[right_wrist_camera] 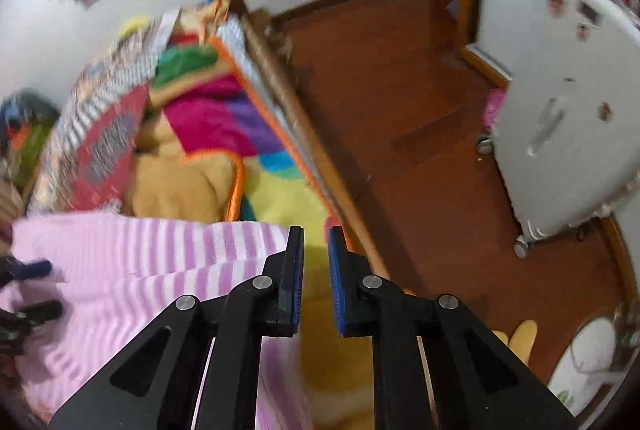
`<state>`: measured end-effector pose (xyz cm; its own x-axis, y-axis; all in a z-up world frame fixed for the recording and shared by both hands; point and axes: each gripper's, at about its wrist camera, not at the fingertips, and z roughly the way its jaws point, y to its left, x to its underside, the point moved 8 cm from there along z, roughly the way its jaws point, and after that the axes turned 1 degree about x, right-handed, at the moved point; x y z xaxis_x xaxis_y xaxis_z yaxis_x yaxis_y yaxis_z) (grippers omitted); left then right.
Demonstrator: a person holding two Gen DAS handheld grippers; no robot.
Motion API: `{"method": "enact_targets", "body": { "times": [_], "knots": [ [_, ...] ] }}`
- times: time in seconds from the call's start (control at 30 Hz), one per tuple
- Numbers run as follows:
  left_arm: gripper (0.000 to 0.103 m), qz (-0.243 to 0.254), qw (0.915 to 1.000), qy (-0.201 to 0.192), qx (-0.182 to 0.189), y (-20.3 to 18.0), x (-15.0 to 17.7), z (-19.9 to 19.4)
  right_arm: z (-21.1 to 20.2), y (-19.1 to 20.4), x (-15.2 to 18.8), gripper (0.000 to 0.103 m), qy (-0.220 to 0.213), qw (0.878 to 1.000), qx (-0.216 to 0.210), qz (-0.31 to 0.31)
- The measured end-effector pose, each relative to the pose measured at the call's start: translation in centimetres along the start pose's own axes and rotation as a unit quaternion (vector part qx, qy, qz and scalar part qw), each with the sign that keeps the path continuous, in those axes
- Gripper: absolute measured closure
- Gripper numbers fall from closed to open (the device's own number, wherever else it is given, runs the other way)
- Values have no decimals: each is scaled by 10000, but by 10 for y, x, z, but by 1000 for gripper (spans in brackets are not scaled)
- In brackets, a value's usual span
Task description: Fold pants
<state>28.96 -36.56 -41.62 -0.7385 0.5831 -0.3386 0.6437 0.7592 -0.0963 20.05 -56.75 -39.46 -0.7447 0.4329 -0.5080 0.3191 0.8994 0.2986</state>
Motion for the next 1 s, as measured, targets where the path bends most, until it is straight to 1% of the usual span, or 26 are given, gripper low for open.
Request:
{"method": "enact_targets", "body": {
  "times": [0.03,0.07,0.1,0.13,0.17,0.23,0.33,0.43,0.5,0.6,0.67,0.73,0.87,0.93,1.0],
  "knots": [
    [32,-6,10000,-36,17,-2,0,-4,-17,-3,4,83,-44,10000,8,14],
    [32,-18,10000,-74,33,-4,-1,-8,-29,-4,8,71,-101,9999,16,12],
    [32,-28,9999,-137,76,-7,-2,-14,-44,-3,15,64,-191,9998,14,13],
    [32,-22,9998,-185,105,-11,-3,-19,-56,-2,22,52,-248,9997,8,19],
    [32,3,9996,-255,132,-17,-4,-25,-66,0,32,48,-282,9996,-14,25],
    [32,74,9993,-339,154,-25,-4,-32,-81,4,57,45,-238,9996,-144,105],
    [32,255,9989,-346,169,-44,2,-35,-85,8,95,44,-59,9982,-409,424],
    [32,456,9986,-227,141,-58,13,-29,-78,15,124,44,206,9938,-720,820],
    [32,530,9984,-89,150,-65,24,-22,-72,21,137,44,307,9902,-926,995],
    [32,517,9985,98,166,-69,36,-11,-60,31,147,44,425,9845,-1164,1238],
    [32,552,9984,90,100,-69,43,-8,-52,36,149,44,497,9811,-1283,1358],
    [31,574,9983,71,118,-71,46,-10,-48,41,150,44,507,9783,-1397,1444],
    [30,625,9979,76,139,-74,52,-11,-48,47,137,44,296,9740,-1578,1598],
    [30,647,9978,68,143,-75,53,-11,-48,48,131,44,137,9725,-1614,1674],
    [29,658,9977,54,153,-76,54,-11,-46,47,126,44,74,9700,-1649,1783]
  ]
}}
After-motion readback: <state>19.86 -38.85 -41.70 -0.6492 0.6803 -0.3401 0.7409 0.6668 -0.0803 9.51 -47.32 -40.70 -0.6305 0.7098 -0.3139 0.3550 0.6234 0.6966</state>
